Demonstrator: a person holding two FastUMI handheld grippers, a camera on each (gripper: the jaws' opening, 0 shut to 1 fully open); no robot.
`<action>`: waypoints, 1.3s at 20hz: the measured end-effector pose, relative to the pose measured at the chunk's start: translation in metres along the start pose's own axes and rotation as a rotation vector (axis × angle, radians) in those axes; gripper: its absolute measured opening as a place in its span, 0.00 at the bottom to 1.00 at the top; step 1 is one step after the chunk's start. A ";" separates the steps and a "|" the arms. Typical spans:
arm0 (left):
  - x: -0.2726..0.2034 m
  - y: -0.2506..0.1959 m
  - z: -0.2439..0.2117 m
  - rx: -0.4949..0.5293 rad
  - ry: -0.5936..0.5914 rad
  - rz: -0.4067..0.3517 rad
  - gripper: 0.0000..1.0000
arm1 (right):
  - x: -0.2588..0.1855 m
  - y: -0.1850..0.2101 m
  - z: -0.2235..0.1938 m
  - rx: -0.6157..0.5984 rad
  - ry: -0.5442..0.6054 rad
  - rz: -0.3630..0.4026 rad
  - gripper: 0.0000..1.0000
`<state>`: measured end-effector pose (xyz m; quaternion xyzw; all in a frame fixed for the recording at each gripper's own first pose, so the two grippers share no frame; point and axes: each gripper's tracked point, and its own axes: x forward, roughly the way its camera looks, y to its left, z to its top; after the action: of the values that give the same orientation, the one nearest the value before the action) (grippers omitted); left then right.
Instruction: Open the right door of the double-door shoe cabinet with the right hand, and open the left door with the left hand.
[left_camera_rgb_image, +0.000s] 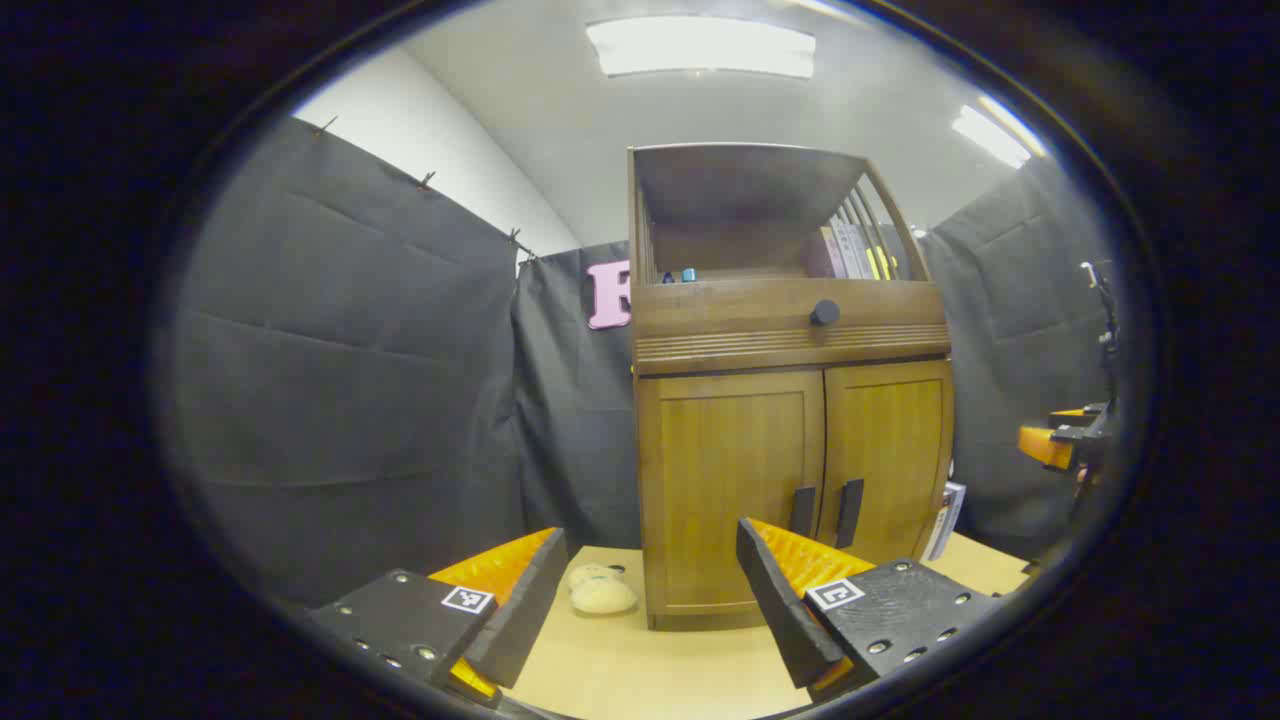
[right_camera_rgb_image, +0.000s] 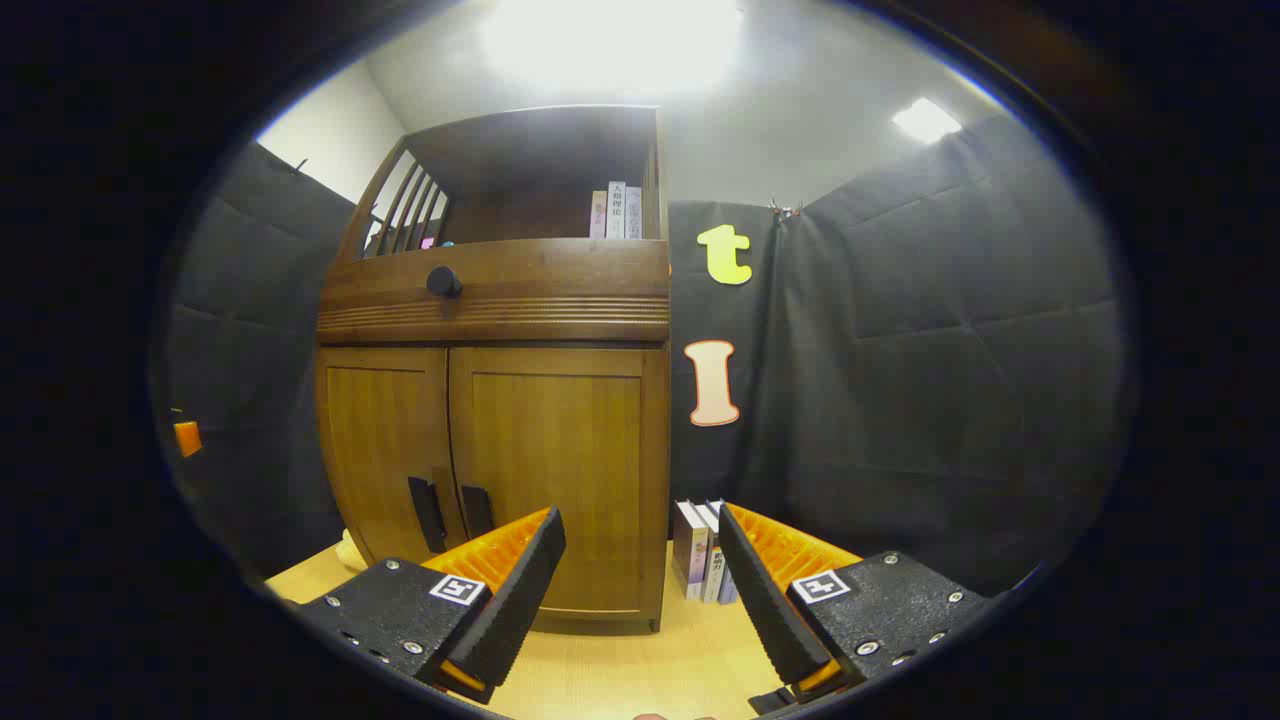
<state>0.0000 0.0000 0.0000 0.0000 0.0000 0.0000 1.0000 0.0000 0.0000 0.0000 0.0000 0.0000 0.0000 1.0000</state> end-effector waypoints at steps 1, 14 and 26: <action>-0.003 0.003 -0.003 0.002 0.002 0.004 1.00 | 0.002 0.001 -0.003 -0.005 0.008 0.003 0.96; 0.005 -0.003 -0.036 -0.039 0.057 -0.004 1.00 | 0.013 0.036 -0.014 -0.009 0.039 0.069 0.96; -0.011 0.006 -0.075 -0.079 0.113 0.019 0.97 | 0.024 0.053 -0.030 -0.029 0.077 0.150 0.96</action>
<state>-0.0112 0.0065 -0.0747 -0.0393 0.0564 0.0094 0.9976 0.0237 0.0526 -0.0296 -0.0147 0.0383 0.0749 0.9963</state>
